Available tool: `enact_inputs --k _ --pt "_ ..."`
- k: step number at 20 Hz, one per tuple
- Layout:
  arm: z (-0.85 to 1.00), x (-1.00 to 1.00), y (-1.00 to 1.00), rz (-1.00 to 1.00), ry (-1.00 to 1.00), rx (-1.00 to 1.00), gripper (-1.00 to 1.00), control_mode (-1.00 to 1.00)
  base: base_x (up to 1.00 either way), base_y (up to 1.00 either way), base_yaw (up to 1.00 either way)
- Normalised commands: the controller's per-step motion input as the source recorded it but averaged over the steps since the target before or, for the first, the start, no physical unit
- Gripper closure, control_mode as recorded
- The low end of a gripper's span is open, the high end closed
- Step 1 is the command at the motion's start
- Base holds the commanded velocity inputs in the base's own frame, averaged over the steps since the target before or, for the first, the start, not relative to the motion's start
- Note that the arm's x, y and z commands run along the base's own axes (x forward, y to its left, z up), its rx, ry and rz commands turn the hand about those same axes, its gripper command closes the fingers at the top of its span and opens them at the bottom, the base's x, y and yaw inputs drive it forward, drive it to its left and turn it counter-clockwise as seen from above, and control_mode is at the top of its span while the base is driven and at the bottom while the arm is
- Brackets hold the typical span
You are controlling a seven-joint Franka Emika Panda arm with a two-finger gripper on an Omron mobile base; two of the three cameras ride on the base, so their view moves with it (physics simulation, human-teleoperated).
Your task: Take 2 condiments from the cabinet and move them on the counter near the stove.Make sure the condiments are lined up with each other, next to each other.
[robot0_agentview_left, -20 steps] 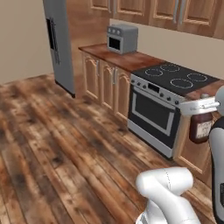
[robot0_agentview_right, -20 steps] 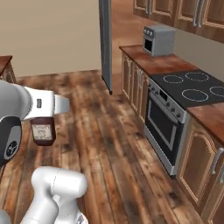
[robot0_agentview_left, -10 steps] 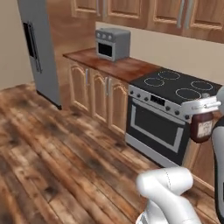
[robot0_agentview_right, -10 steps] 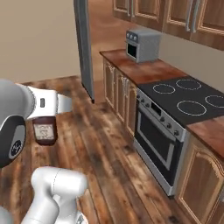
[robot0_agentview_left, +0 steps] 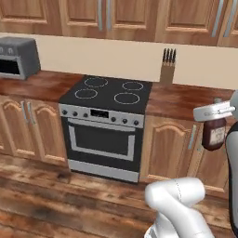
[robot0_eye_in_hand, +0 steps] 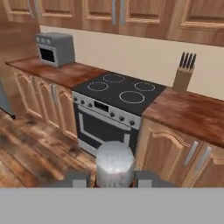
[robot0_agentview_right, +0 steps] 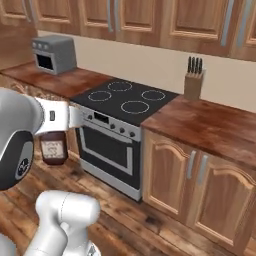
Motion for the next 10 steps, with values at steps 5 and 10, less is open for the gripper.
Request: enact_inputs --k 5,10 --pt "0.0 0.0 0.0 0.0 0.0 0.0 1.0 1.0 0.9 0.66 -0.62" --pt "0.0 0.0 0.0 0.0 0.0 0.0 1.0 1.0 0.82 0.76 -0.45"
